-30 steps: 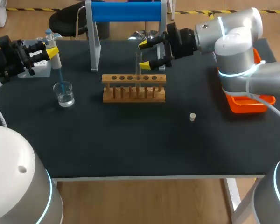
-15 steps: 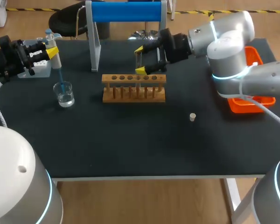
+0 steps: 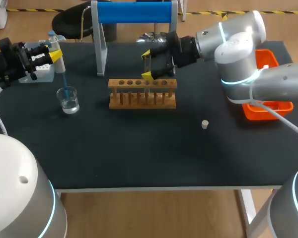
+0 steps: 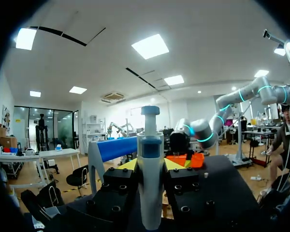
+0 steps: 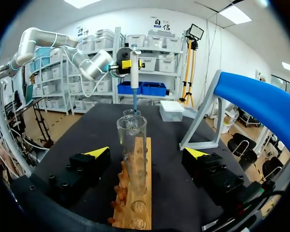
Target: Invert the test tube, pick up the pipette, mount the tip to pipette, aspirate from beaker and dispense into the tube, eject the tip, return the pipette, and cap with the stopper.
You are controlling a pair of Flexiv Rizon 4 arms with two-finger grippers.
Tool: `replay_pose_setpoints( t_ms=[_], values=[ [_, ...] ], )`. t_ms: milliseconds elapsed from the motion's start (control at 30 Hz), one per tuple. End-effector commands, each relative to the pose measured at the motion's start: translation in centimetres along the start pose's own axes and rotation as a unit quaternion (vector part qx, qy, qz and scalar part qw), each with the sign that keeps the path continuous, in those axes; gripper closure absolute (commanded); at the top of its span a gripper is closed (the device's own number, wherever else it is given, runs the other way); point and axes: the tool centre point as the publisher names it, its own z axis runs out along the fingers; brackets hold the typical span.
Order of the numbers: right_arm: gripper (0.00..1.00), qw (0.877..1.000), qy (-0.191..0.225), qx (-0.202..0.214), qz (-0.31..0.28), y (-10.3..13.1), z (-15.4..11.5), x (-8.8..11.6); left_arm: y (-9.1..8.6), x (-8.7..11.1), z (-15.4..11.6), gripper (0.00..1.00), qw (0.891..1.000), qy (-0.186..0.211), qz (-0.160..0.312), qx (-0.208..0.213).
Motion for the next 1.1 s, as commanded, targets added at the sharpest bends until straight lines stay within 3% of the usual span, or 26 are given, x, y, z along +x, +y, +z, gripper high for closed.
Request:
replay_pose_setpoints(
  t_ms=[33, 1100],
  values=[
    [0.00, 1.000, -0.007, 0.005, 0.000, 0.08, 0.17, -0.06, -0.04, -0.09, -0.06, 1.00, 1.000, 0.002, 0.000, 0.000],
    [0.00, 0.999, -0.013, 0.036, -0.015, 0.59, 0.87, 0.69, -0.04, -0.09, -0.06, 1.00, 1.000, 0.002, 0.000, 0.000]
  ],
)
